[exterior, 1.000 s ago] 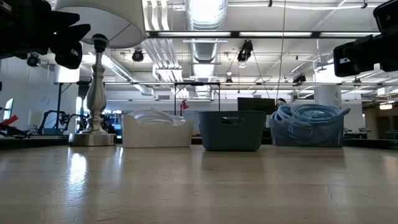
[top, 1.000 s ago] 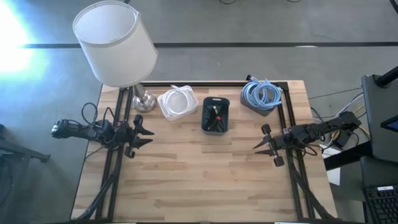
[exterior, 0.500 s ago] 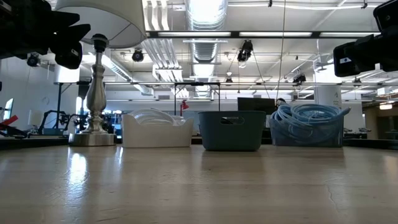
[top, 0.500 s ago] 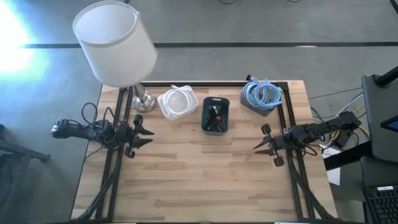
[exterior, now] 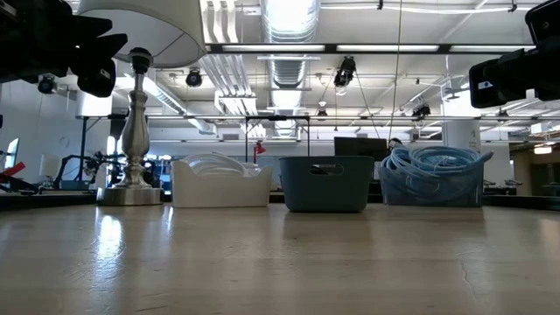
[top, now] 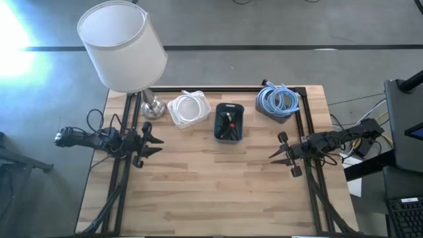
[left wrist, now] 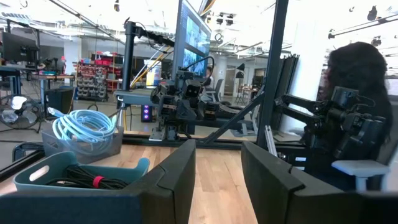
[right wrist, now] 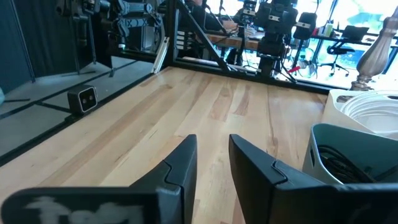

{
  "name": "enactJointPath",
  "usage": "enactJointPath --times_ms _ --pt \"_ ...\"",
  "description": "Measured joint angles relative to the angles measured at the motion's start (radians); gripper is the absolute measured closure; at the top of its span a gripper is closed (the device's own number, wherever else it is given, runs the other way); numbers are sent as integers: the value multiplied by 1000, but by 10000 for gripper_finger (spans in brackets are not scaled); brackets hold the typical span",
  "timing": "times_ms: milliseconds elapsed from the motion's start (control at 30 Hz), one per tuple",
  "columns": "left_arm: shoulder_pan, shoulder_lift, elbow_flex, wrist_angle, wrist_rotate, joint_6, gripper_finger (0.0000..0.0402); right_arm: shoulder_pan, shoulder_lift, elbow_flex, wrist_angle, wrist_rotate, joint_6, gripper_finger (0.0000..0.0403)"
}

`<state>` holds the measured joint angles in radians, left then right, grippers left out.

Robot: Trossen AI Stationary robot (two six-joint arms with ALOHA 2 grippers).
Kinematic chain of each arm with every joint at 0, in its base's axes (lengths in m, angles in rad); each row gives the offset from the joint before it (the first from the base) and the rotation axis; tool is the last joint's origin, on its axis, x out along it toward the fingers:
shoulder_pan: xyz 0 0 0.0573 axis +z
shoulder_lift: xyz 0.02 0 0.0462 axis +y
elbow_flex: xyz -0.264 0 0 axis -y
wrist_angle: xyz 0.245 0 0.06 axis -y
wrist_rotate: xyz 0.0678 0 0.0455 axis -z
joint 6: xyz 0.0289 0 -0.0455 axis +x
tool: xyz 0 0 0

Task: Sort HDMI cables
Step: Return to Home Position

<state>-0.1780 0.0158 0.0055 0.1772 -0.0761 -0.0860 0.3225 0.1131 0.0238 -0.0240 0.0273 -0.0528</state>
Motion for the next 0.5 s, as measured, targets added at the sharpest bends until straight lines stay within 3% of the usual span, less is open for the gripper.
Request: enactJointPath --times_ms 500 --pt "0 0 0 0 0 0 268 0 0 0 0 0 0 334"
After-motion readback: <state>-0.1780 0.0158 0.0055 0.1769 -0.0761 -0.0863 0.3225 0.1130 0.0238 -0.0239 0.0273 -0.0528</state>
